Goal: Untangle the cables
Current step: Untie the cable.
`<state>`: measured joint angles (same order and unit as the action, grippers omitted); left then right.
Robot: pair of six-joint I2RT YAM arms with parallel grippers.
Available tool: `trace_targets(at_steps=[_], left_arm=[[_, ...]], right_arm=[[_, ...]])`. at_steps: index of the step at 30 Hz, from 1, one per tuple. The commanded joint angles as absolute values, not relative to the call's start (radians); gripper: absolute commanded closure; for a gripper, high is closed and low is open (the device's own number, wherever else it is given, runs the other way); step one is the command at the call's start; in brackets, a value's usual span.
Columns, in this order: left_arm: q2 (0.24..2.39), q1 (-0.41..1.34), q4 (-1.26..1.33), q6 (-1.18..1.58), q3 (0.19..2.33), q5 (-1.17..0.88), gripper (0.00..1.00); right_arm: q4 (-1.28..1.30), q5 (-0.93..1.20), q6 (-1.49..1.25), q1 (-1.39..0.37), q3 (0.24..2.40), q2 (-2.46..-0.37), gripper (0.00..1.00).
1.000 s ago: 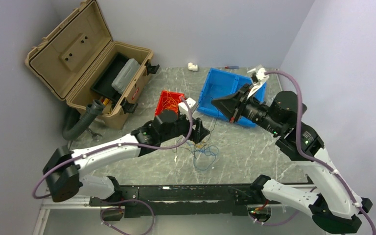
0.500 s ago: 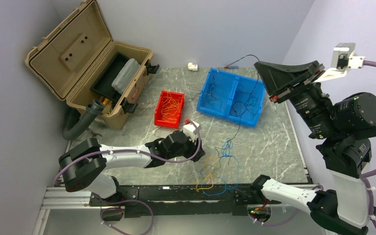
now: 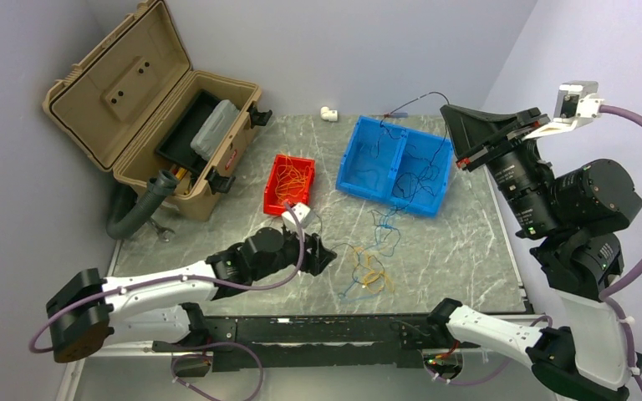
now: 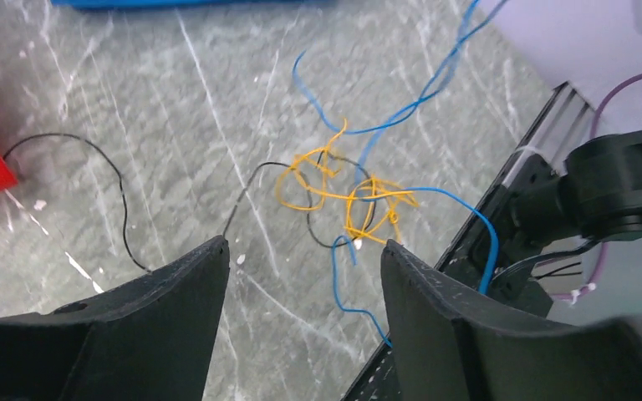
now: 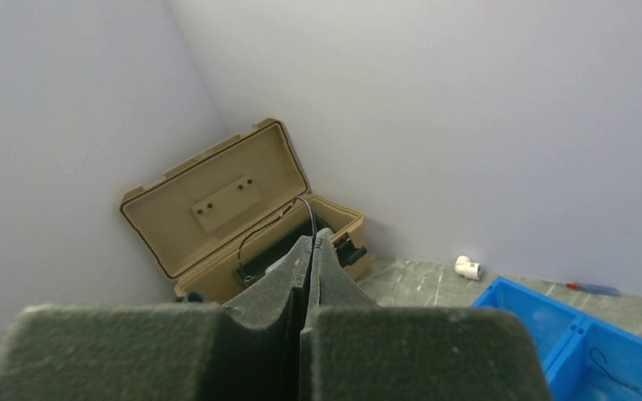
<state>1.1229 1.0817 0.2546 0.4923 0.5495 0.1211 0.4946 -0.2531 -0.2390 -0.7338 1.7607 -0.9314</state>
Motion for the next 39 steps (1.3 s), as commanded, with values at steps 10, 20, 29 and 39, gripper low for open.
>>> trace_targets(at_steps=[10, 20, 29, 39], left_arm=[[1.204, 1.089, 0.369, 0.335, 0.738, -0.023, 0.21], [1.453, 1.105, 0.61, 0.421, 0.813, -0.17, 0.22], [1.53, 1.127, 0.813, 0.435, 0.783, -0.231, 0.23], [1.69, 1.143, 0.738, 0.452, 0.924, -0.231, 0.55]], right_arm=[[0.465, -0.267, -0.249, -0.734, 1.752, -0.923, 1.0], [0.416, -0.276, -0.274, -0.735, 1.767, -0.937, 1.0], [0.397, -0.275, -0.282, -0.735, 1.776, -0.948, 1.0], [0.38, -0.297, -0.291, -0.735, 1.764, -0.941, 1.0]])
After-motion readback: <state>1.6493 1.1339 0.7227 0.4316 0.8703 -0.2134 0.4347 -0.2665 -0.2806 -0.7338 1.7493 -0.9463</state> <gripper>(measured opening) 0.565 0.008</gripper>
